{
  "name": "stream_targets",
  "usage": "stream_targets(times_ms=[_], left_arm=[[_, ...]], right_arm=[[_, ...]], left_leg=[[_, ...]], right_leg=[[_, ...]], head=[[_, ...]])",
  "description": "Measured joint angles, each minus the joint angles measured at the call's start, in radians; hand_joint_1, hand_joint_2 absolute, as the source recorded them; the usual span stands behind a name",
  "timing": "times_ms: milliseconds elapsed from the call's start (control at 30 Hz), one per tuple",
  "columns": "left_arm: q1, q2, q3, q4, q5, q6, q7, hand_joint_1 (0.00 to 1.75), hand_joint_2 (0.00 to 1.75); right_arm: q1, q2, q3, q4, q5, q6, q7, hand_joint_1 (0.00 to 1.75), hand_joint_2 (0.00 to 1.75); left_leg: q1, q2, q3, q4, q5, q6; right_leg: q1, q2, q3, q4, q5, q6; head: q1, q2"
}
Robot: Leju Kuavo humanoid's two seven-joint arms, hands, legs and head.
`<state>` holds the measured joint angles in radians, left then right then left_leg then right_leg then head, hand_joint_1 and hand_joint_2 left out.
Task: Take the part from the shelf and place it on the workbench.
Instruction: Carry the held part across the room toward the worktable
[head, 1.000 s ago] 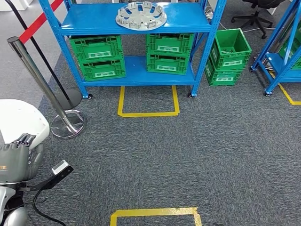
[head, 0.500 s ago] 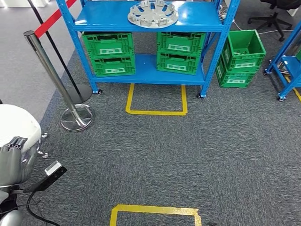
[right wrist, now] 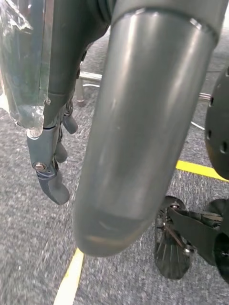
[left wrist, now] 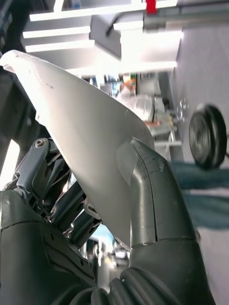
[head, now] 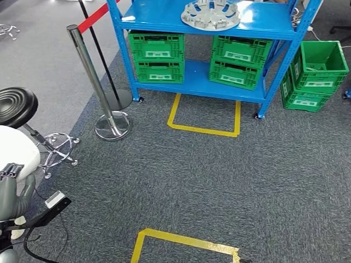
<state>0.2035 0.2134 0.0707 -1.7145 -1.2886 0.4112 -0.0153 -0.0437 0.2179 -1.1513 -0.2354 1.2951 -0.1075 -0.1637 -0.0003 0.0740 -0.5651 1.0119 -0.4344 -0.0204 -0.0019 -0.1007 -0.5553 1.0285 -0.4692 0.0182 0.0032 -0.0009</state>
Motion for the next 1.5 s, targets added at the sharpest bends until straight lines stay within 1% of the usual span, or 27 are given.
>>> stream_targets(times_ms=[33, 100, 133, 200, 267, 333, 400, 467, 533, 600, 633, 700, 767, 833, 867, 900, 967, 1033, 1067, 1133, 1200, 1267, 1333, 1367, 1400, 1433, 1500], left_arm=[[0.001, 0.0, 0.001, -0.001, 0.0, 0.0, 0.0, 1.75, 1.75], [0.005, 0.0, 0.004, -0.003, 0.001, 0.0, 0.0, 1.75, 1.75], [0.008, 0.0, 0.005, -0.004, 0.001, -0.001, 0.0, 1.75, 1.75], [0.008, -0.001, 0.006, -0.007, 0.001, -0.002, 0.0, 1.75, 1.75], [0.007, -0.002, 0.007, -0.008, 0.001, -0.004, 0.0, 1.75, 1.75], [0.008, -0.004, 0.008, -0.008, 0.001, -0.009, 0.0, 1.75, 1.75], [0.01, -0.005, 0.013, -0.008, 0.001, -0.013, 0.0, 1.75, 1.75], [0.01, -0.007, 0.02, -0.008, 0.001, -0.017, 0.0, 1.75, 1.75], [0.01, -0.007, 0.025, -0.008, 0.001, -0.019, 0.0, 1.75, 1.75], [0.015, -0.007, 0.031, -0.009, 0.0, -0.02, 0.0, 1.75, 1.75], [0.02, -0.007, 0.035, -0.009, -0.001, -0.02, 0.0, 1.75, 1.75], [0.024, -0.005, 0.043, -0.01, -0.002, -0.021, 0.0, 1.75, 1.75], [0.022, -0.005, 0.047, -0.011, -0.002, -0.021, 0.0, 1.75, 1.75], [0.025, -0.006, 0.049, -0.011, -0.003, -0.021, 0.0, 1.75, 1.75], [0.028, -0.006, 0.051, -0.011, -0.003, -0.02, 0.0, 1.75, 1.75], [0.03, -0.006, 0.055, -0.011, -0.002, -0.02, 0.0, 1.75, 1.75], [0.029, -0.005, 0.066, -0.013, 0.001, -0.018, -0.002, 1.75, 1.75], [0.027, -0.005, 0.077, -0.016, 0.007, -0.016, -0.006, 1.75, 1.75], [0.027, -0.005, 0.084, -0.017, 0.01, -0.015, -0.009, 1.75, 1.75], [0.032, -0.006, 0.098, -0.019, 0.014, -0.014, -0.012, 1.75, 1.75], [0.032, -0.006, 0.112, -0.022, 0.019, -0.013, -0.013, 1.75, 1.75], [0.029, -0.007, 0.121, -0.024, 0.026, -0.012, -0.015, 1.75, 1.75], [0.029, -0.009, 0.129, -0.024, 0.031, -0.012, -0.017, 1.75, 1.75], [0.029, -0.01, 0.134, -0.024, 0.033, -0.012, -0.018, 1.75, 1.75], [0.03, -0.011, 0.139, -0.024, 0.034, -0.012, -0.018, 1.75, 1.75], [0.03, -0.012, 0.144, -0.024, 0.035, -0.012, -0.019, 1.75, 1.75], [0.028, -0.014, 0.15, -0.024, 0.035, -0.011, -0.02, 1.75, 1.75]], right_arm=[[-0.001, 0.0, 0.0, 0.0, 0.0, 0.0, 0.0, 0.0, 0.0], [-0.002, 0.001, 0.001, 0.0, 0.0, 0.0, 0.0, 0.0, 0.0], [-0.002, 0.001, 0.002, 0.0, 0.0, 0.0, 0.0, 0.0, 0.0], [-0.002, 0.002, 0.003, 0.0, 0.0, 0.0, 0.0, 0.0, 0.0], [0.0, 0.002, 0.003, 0.0, 0.001, 0.0, 0.0, 0.0, 0.0], [0.004, 0.002, 0.003, 0.0, 0.002, -0.002, 0.003, 0.0, 0.0], [0.006, 0.002, 0.004, 0.0, 0.004, -0.006, 0.005, 0.0, 0.0], [0.006, 0.002, 0.005, 0.0, 0.005, -0.012, 0.008, 0.0, 0.0], [0.006, 0.003, 0.006, 0.0, 0.007, -0.015, 0.011, 0.0, 0.0], [0.005, 0.005, 0.006, 0.0, 0.01, -0.016, 0.012, 0.0, 0.0], [0.005, 0.006, 0.006, 0.0, 0.012, -0.015, 0.013, 0.0, 0.0], [0.005, 0.009, 0.006, 0.0, 0.014, -0.015, 0.013, 0.0, 0.0], [0.007, 0.01, 0.006, 0.0, 0.016, -0.014, 0.013, 0.0, 0.0], [0.009, 0.01, 0.006, 0.0, 0.016, -0.012, 0.012, 0.0, 0.0], [0.009, 0.011, 0.006, 0.0, 0.017, -0.009, 0.01, 0.0, 0.0], [0.008, 0.012, 0.006, 0.0, 0.017, -0.005, 0.007, 0.0, 0.0], [0.003, 0.015, 0.007, 0.0, 0.018, -0.002, -0.001, 0.0, 0.0], [-0.002, 0.018, 0.01, 0.0, 0.019, -0.003, -0.009, 0.0, 0.0], [-0.004, 0.018, 0.012, 0.0, 0.02, -0.004, -0.012, 0.0, 0.0], [-0.008, 0.02, 0.016, 0.0, 0.021, -0.005, -0.017, 0.0, 0.0], [-0.01, 0.021, 0.02, 0.001, 0.021, -0.005, -0.021, 0.0, 0.0], [-0.009, 0.022, 0.022, 0.002, 0.021, -0.007, -0.025, 0.0, 0.0], [-0.008, 0.022, 0.023, 0.003, 0.021, -0.01, -0.027, 0.0, 0.0], [-0.007, 0.022, 0.023, 0.004, 0.021, -0.011, -0.028, 0.0, 0.0], [-0.008, 0.022, 0.023, 0.004, 0.021, -0.012, -0.029, 0.0, 0.0], [-0.008, 0.022, 0.023, 0.004, 0.021, -0.013, -0.03, 0.0, 0.0], [-0.009, 0.022, 0.024, 0.005, 0.021, -0.014, -0.032, 0.0, 0.0]], left_leg=[[-0.005, 0.013, 0.009, -0.022, 0.001, 0.002], [-0.006, -0.009, 0.003, -0.027, 0.004, 0.006], [-0.004, -0.022, 0.001, -0.029, 0.007, 0.011], [0.001, -0.05, -0.002, -0.032, 0.014, 0.022], [0.001, -0.076, -0.007, -0.032, 0.018, 0.028], [0.0, -0.107, -0.01, -0.031, 0.021, 0.031], [0.0, -0.139, -0.01, -0.03, 0.023, 0.03], [0.0, -0.167, -0.013, -0.025, 0.024, 0.024], [0.002, -0.192, -0.022, -0.021, 0.028, 0.013], [0.007, -0.214, -0.033, -0.022, 0.036, 0.0], [0.007, -0.208, -0.037, -0.02, 0.036, -0.006], [0.005, -0.158, -0.061, 0.026, 0.005, -0.015], [0.004, -0.101, -0.119, 0.15, -0.059, -0.024], [0.007, -0.086, -0.166, 0.252, -0.093, -0.029], [0.009, -0.084, -0.165, 0.254, -0.084, -0.03], [0.009, -0.079, -0.143, 0.215, -0.057, -0.03], [0.005, -0.032, -0.065, 0.076, 0.0, -0.027], [-0.002, 0.007, -0.02, -0.012, 0.02, -0.015], [-0.006, 0.007, -0.019, -0.021, 0.017, -0.008], [-0.005, -0.022, -0.022, -0.025, 0.021, 0.006], [-0.001, -0.047, -0.022, -0.03, 0.027, 0.019], [0.002, -0.072, -0.023, -0.031, 0.029, 0.028], [0.002, -0.101, -0.023, -0.03, 0.03, 0.031], [0.002, -0.117, -0.023, -0.03, 0.03, 0.031], [0.002, -0.133, -0.022, -0.029, 0.03, 0.031], [0.004, -0.149, -0.021, -0.028, 0.03, 0.029], [0.004, -0.179, -0.024, -0.021, 0.029, 0.021]], right_leg=[[0.003, -0.012, 0.001, 0.0, -0.001, 0.004], [0.005, -0.034, 0.003, -0.002, -0.002, 0.013], [0.003, -0.026, 0.002, 0.003, -0.009, 0.018], [0.0, 0.029, -0.023, 0.063, -0.051, 0.027], [-0.001, 0.085, -0.08, 0.195, -0.117, 0.029], [0.001, 0.098, -0.122, 0.28, -0.138, 0.027], [0.0, 0.105, -0.094, 0.218, -0.086, 0.023], [-0.005, 0.148, -0.03, 0.08, -0.026, 0.02], [-0.009, 0.184, 0.005, 0.007, -0.011, 0.018], [-0.008, 0.172, 0.009, 0.002, -0.011, 0.01], [-0.008, 0.161, 0.01, 0.001, -0.007, 0.004], [-0.01, 0.135, 0.011, -0.004, -0.002, -0.007], [-0.008, 0.106, 0.01, -0.005, -0.002, -0.013], [-0.006, 0.075, 0.009, -0.005, -0.004, -0.015], [-0.006, 0.06, 0.009, -0.005, -0.005, -0.015], [-0.006, 0.047, 0.01, -0.005, -0.006, -0.014], [-0.003, 0.022, 0.014, -0.005, -0.01, -0.009], [0.004, 0.001, 0.019, -0.005, -0.015, 0.001], [0.006, -0.01, 0.022, -0.007, -0.017, 0.006], [0.005, -0.022, 0.026, -0.008, -0.022, 0.017], [0.002, 0.021, 0.01, 0.034, -0.054, 0.026], [0.0, 0.08, -0.046, 0.156, -0.116, 0.029], [0.001, 0.097, -0.104, 0.268, -0.153, 0.029], [0.001, 0.099, -0.113, 0.278, -0.143, 0.028], [0.0, 0.102, -0.103, 0.247, -0.114, 0.027], [-0.003, 0.113, -0.077, 0.184, -0.074, 0.027], [-0.012, 0.168, -0.021, 0.056, -0.021, 0.027]], head=[[0.0, 0.0], [0.0, 0.0], [0.0, 0.0], [0.003, 0.0], [0.005, 0.0], [0.006, 0.0], [0.006, 0.0], [0.006, 0.0], [0.005, 0.0], [0.005, 0.0], [0.004, 0.0], [-0.004, 0.0], [-0.012, 0.0], [-0.013, 0.0], [-0.013, 0.0], [-0.013, 0.0], [-0.013, 0.0], [-0.012, 0.0], [-0.011, 0.0], [-0.011, 0.0], [-0.007, 0.0], [-0.002, 0.0], [-0.001, 0.0], [-0.001, 0.0], [-0.001, 0.0], [-0.001, 0.0], [-0.002, 0.0]])
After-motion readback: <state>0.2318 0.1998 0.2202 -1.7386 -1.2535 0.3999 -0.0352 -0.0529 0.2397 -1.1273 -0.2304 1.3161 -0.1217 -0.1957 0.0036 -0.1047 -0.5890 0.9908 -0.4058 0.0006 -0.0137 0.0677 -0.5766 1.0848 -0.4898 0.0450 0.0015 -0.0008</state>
